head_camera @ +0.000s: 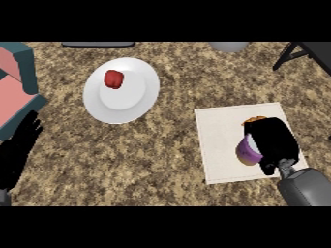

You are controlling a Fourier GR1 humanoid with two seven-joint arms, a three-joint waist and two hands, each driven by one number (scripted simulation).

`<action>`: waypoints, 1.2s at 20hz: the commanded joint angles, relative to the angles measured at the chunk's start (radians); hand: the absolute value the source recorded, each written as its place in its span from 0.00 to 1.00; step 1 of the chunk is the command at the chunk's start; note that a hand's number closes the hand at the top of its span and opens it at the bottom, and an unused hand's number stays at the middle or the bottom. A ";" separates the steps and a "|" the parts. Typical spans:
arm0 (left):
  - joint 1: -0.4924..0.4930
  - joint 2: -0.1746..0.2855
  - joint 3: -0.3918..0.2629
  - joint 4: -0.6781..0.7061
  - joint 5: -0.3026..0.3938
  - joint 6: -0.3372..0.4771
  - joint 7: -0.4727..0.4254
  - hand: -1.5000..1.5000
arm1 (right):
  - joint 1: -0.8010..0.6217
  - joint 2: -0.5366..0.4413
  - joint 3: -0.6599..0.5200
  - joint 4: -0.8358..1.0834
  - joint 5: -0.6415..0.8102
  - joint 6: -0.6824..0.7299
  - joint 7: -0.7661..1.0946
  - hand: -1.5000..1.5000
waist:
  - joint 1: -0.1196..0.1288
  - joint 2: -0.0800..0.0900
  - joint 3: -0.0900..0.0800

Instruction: Pick the can from the placemat and place it in the tiered shelf

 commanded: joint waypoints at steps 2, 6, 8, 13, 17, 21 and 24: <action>-0.039 -0.007 0.018 0.044 -0.022 -0.005 -0.021 0.50 | 0.021 0.017 -0.015 -0.008 0.063 -0.106 -0.048 1.00 | -0.002 0.005 0.004; 0.013 -0.008 0.019 0.009 -0.011 -0.018 -0.006 0.50 | -0.026 0.047 -0.125 -0.130 0.008 0.009 0.087 1.00 | -0.002 0.003 0.004; -0.022 0.013 0.024 -0.007 -0.004 -0.021 0.011 0.50 | -0.109 0.125 -0.278 0.019 -0.001 -0.049 0.255 1.00 | 0.017 0.013 0.006; -0.016 -0.014 -0.012 -0.006 -0.024 -0.019 0.001 0.50 | -0.270 0.207 -0.506 0.116 0.024 -0.136 0.599 1.00 | 0.040 0.020 0.005; -0.037 -0.011 -0.003 0.040 -0.023 -0.030 -0.014 0.50 | -0.482 0.196 -0.549 0.209 0.083 -0.163 0.738 1.00 | 0.032 0.015 0.003; -0.070 0.000 0.015 0.024 -0.003 -0.031 0.035 0.50 | -0.630 0.223 -0.588 0.220 0.086 -0.202 0.821 1.00 | 0.022 0.008 0.004; -0.009 -0.028 -0.002 0.012 -0.031 -0.012 -0.002 0.50 | -0.630 0.288 -0.585 0.111 0.113 -0.248 0.889 1.00 | 0.011 0.002 0.004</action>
